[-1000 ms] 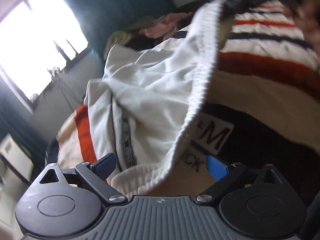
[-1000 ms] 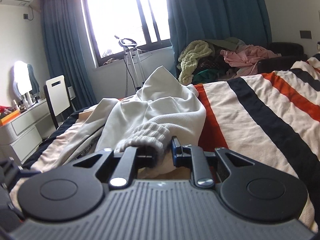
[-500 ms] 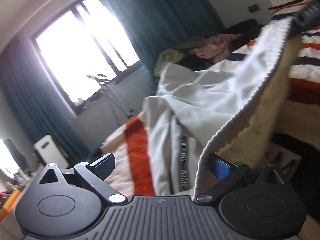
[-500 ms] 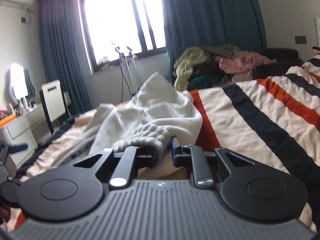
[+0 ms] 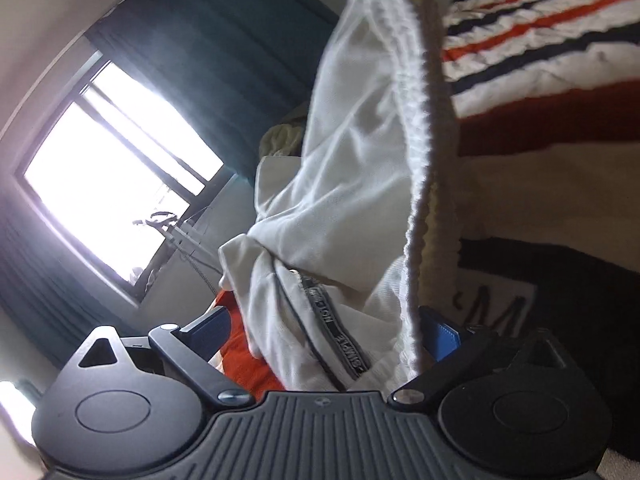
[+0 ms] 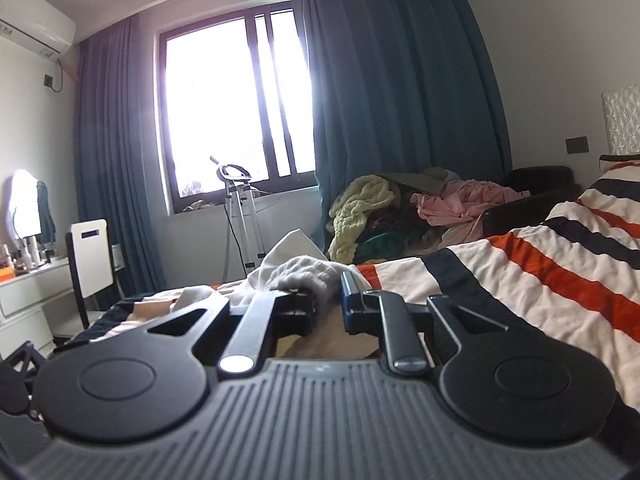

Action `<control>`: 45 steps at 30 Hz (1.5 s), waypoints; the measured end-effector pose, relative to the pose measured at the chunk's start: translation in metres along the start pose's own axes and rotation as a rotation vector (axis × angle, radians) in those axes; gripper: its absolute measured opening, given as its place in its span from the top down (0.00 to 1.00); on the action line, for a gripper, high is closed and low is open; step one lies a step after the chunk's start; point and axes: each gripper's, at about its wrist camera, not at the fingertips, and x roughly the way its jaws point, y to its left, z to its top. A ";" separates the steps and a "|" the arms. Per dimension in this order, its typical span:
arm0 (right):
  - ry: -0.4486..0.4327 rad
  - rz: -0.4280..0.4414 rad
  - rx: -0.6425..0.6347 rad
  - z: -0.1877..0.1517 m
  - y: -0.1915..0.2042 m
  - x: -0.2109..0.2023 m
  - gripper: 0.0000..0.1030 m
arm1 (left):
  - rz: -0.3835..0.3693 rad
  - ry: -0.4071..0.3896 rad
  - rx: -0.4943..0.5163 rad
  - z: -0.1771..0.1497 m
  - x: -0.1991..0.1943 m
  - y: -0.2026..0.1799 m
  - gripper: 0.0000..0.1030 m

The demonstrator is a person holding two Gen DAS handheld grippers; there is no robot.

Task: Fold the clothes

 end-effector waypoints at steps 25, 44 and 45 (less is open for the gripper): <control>0.429 0.028 -0.125 -0.037 0.000 0.027 0.82 | 0.319 0.288 -0.443 -0.012 0.001 0.126 0.03; 0.442 0.246 -0.085 -0.019 0.005 -0.014 0.35 | -0.244 0.342 -0.989 -0.053 -0.074 0.142 0.04; 0.446 0.225 -0.052 -0.019 0.000 -0.009 0.40 | -0.272 0.326 -1.026 -0.054 -0.076 0.144 0.04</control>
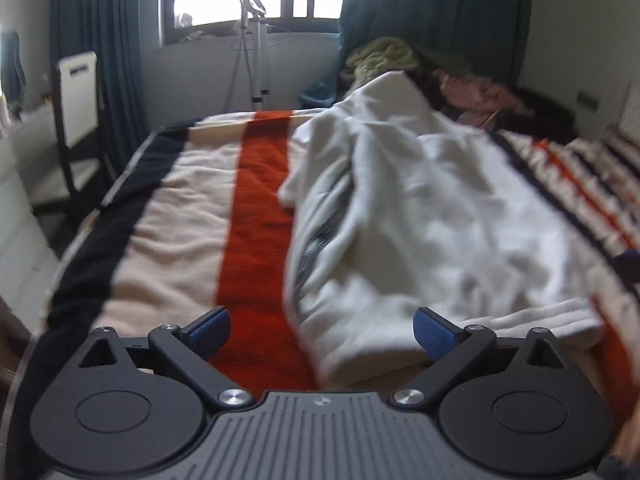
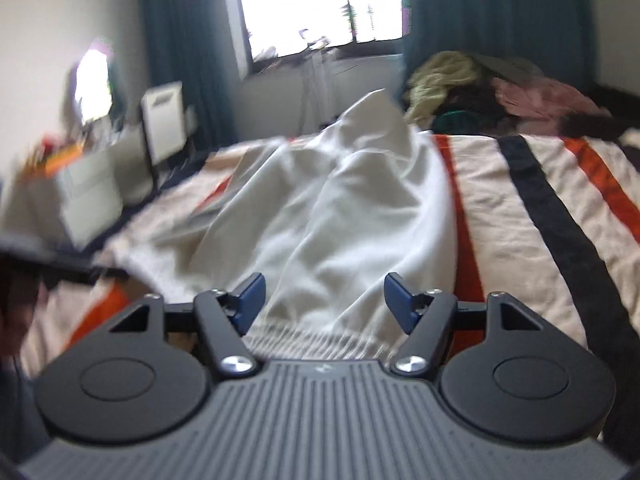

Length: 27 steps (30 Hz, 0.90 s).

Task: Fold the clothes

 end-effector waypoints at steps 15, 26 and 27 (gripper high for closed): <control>0.189 -0.124 0.401 -0.035 -0.048 0.055 0.67 | -0.170 0.235 -0.580 -0.001 0.092 0.062 0.09; 0.182 -0.028 0.883 -0.061 -0.106 0.055 0.21 | -0.107 0.254 -0.562 -0.007 0.112 0.048 0.50; 0.179 -0.029 0.868 -0.061 -0.104 0.056 0.21 | -0.096 0.243 -0.578 -0.008 0.112 0.049 0.53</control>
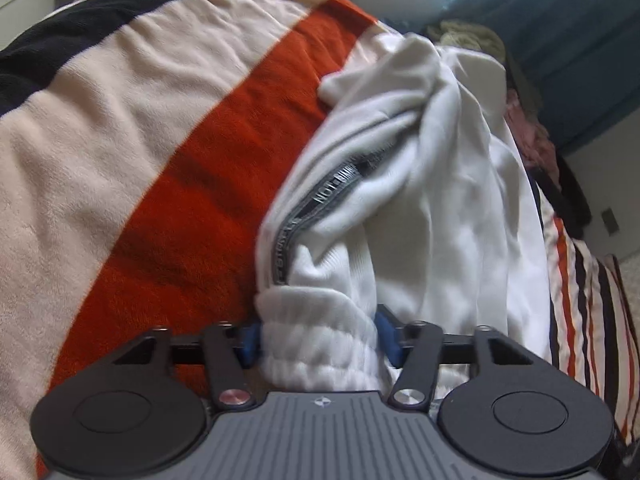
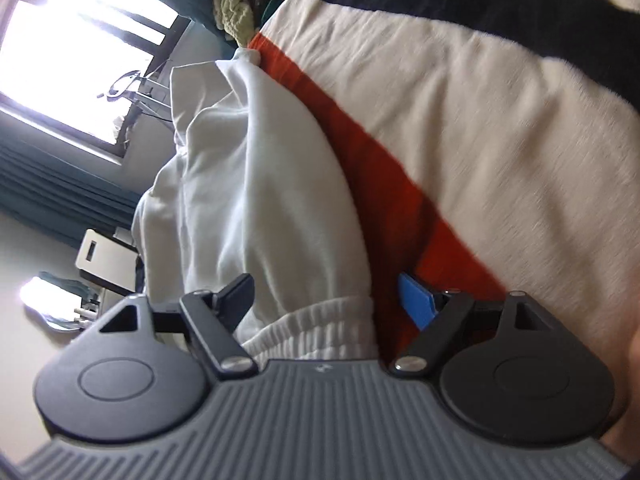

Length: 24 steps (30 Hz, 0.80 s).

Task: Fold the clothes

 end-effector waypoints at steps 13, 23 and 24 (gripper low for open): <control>0.135 0.150 -0.014 -0.014 0.018 0.033 0.45 | -0.045 -0.206 -0.145 0.021 -0.051 0.024 0.86; 0.130 0.319 0.028 -0.091 0.092 0.022 0.80 | 0.041 -0.365 -0.206 0.128 -0.115 0.044 0.87; 0.142 0.340 0.017 -0.102 0.107 0.028 0.80 | 0.055 -0.383 -0.199 0.146 -0.123 0.046 0.87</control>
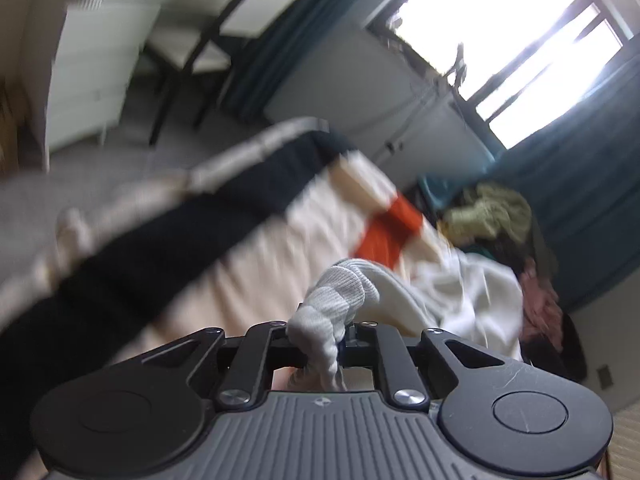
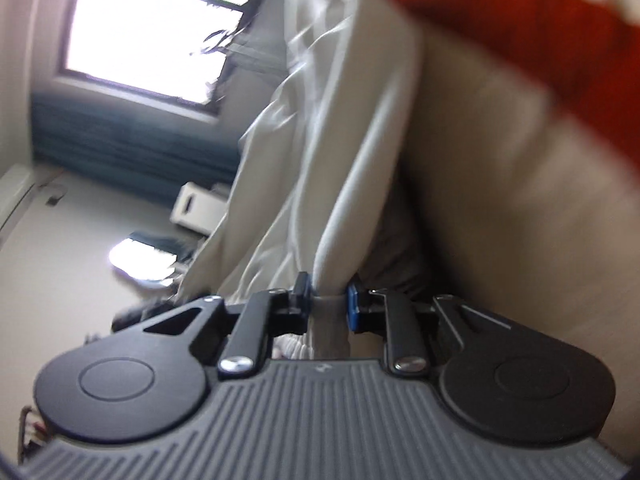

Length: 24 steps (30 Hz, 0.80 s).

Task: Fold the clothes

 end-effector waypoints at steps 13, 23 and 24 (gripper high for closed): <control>0.295 0.208 -0.091 -0.060 0.144 0.262 0.81 | 0.254 -0.121 0.191 0.241 0.121 -0.010 0.87; 0.461 0.164 -0.074 -0.079 0.140 0.369 0.78 | 0.403 -0.006 0.178 0.252 0.264 0.031 0.86; 0.478 0.155 -0.110 -0.080 0.145 0.369 0.77 | 0.408 0.001 0.184 0.250 0.263 0.032 0.86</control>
